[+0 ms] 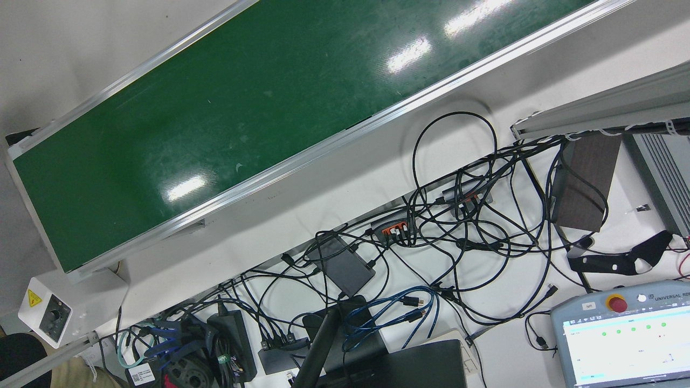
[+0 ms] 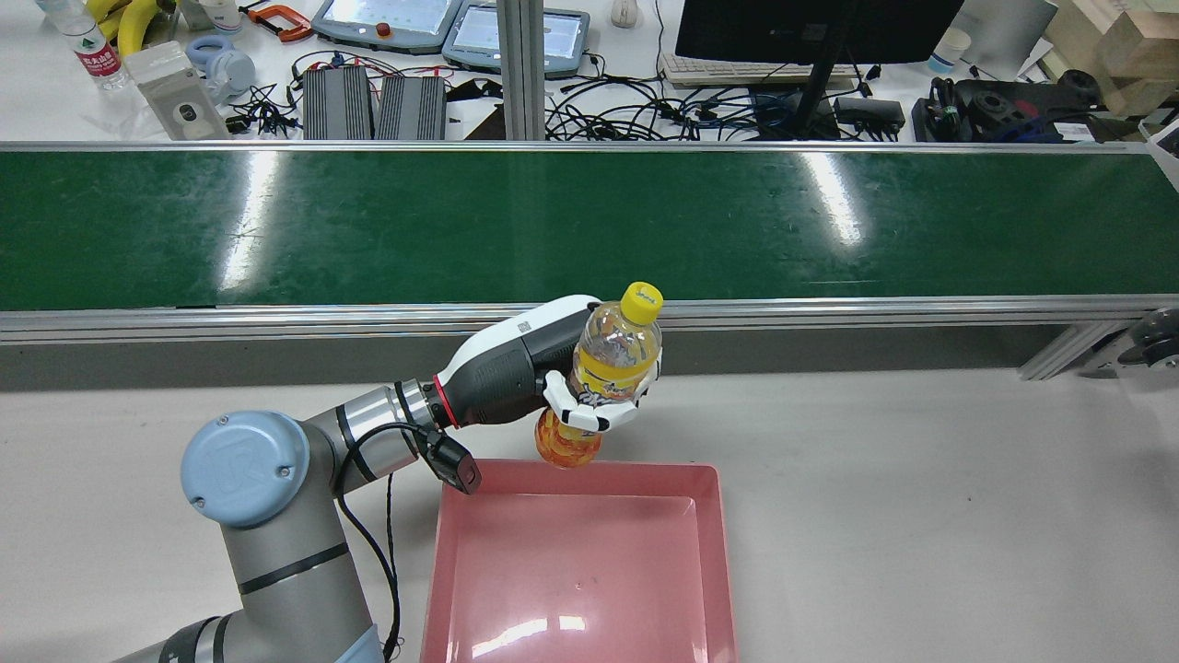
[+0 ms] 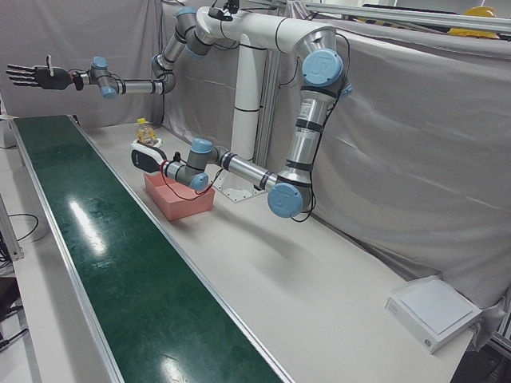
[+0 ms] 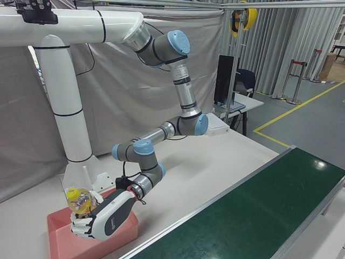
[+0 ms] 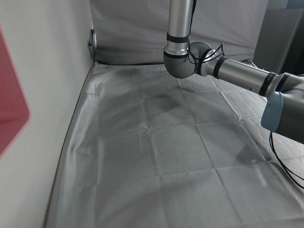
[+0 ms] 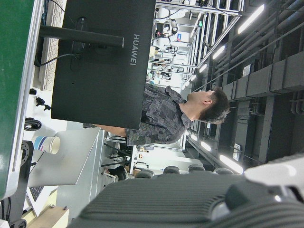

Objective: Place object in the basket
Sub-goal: 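Lift the bottle off the conveyor and carry it over the pink tray, then lower the bottle into the pink tray and open the left hand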

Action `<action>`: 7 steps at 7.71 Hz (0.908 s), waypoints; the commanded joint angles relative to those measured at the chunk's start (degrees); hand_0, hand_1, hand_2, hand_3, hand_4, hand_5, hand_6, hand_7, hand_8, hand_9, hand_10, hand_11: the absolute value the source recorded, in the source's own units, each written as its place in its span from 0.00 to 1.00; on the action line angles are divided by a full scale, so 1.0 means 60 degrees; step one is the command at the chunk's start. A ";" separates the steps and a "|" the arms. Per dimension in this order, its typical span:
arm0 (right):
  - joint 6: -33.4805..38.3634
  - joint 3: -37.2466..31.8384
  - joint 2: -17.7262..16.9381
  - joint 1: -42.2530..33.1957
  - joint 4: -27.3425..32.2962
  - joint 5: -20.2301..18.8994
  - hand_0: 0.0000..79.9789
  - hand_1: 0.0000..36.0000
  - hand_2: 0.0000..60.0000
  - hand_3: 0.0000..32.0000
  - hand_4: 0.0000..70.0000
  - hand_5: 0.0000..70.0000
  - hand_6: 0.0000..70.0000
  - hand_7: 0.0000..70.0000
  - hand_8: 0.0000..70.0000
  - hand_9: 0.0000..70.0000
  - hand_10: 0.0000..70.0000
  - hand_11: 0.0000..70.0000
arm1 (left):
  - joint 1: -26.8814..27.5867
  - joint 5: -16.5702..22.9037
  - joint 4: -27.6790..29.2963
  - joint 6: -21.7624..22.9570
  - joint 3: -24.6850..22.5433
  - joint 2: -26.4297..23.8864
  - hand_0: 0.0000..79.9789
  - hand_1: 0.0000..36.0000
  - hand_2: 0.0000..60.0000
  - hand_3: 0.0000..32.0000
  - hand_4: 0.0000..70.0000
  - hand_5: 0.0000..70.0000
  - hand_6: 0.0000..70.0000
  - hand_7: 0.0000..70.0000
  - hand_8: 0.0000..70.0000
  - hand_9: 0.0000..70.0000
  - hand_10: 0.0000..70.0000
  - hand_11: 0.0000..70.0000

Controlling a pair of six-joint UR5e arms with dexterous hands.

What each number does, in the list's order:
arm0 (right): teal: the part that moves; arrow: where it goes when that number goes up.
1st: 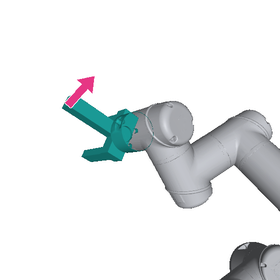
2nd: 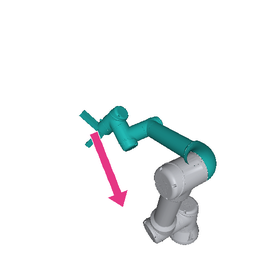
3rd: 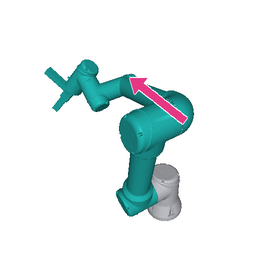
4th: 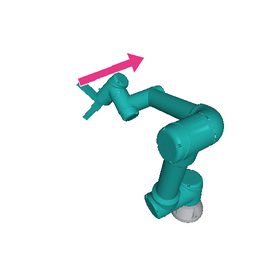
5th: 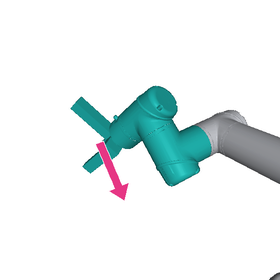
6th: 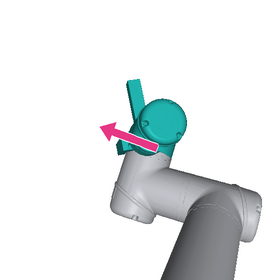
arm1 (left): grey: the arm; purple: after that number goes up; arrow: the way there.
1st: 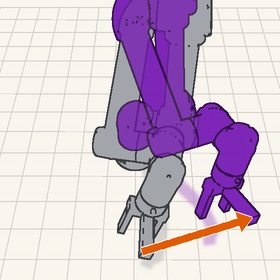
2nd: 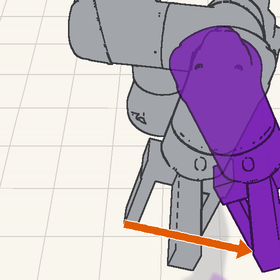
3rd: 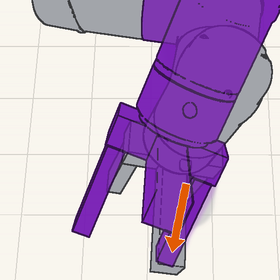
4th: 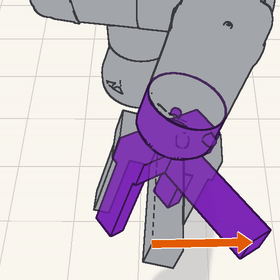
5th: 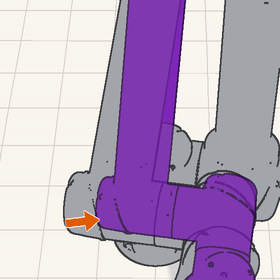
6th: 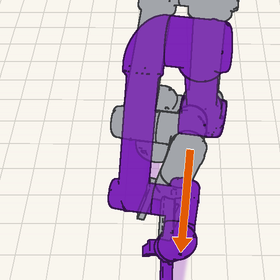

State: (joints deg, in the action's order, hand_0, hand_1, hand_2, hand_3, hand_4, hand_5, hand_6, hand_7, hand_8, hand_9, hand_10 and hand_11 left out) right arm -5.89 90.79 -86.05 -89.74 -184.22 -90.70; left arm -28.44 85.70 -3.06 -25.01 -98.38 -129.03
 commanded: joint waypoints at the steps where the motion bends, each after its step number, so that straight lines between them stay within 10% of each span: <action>1: 0.0000 0.0000 -0.0014 0.0000 0.0000 0.0000 0.00 0.00 0.00 0.00 0.00 0.00 0.00 0.00 0.00 0.00 0.00 0.00 | 0.0957 -0.0001 0.0040 -0.0474 -0.0375 0.0016 0.63 0.47 1.00 0.00 1.00 1.00 0.90 1.00 0.86 1.00 0.88 1.00; 2: 0.0000 0.0000 -0.0014 0.0000 0.0000 0.0000 0.00 0.00 0.00 0.00 0.00 0.00 0.00 0.00 0.00 0.00 0.00 0.00 | 0.1061 -0.0001 0.0229 -0.0590 -0.0390 0.0190 0.62 0.41 0.99 0.00 1.00 1.00 0.89 1.00 0.82 1.00 0.82 1.00; 3: 0.0000 -0.0014 -0.0014 0.0000 0.0000 0.0000 0.00 0.00 0.00 0.00 0.00 0.00 0.00 0.00 0.00 0.00 0.00 0.00 | 0.1091 -0.0016 0.1217 -0.0592 -0.0390 0.0961 0.61 0.21 0.25 0.00 0.90 0.63 0.48 0.77 0.56 0.81 0.65 0.91; 4: -0.0014 0.0000 -0.0014 0.0000 0.0000 0.0000 0.00 0.00 0.00 0.00 0.00 0.00 0.00 0.00 0.00 0.00 0.00 0.00 | 0.1179 -0.0059 0.2402 -0.0548 -0.0390 0.1882 0.60 0.11 0.00 0.00 0.33 0.34 0.06 0.28 0.23 0.38 0.39 0.57; 5: 0.0000 0.0000 -0.0014 0.0000 0.0000 0.0000 0.00 0.00 0.00 0.00 0.00 0.00 0.00 0.00 0.00 0.00 0.00 0.00 | 0.1194 -0.0060 0.2834 -0.0533 -0.0390 0.2080 0.60 0.09 0.00 0.00 0.22 0.17 0.00 0.10 0.13 0.21 0.14 0.21; 7: 0.0000 0.0000 0.0001 0.0000 0.0000 0.0000 0.00 0.00 0.00 0.00 0.00 0.00 0.00 0.00 0.00 0.00 0.00 0.00 | 0.1238 -0.0060 0.3028 -0.0548 -0.0390 0.2082 0.61 0.07 0.00 0.00 0.18 0.01 0.00 0.05 0.06 0.11 0.05 0.09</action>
State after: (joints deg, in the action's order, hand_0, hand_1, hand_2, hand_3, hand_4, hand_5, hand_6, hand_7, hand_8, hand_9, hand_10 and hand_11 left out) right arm -5.94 90.75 -86.13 -89.74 -184.22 -90.70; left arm -21.28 85.38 12.58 -28.28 -100.71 -117.65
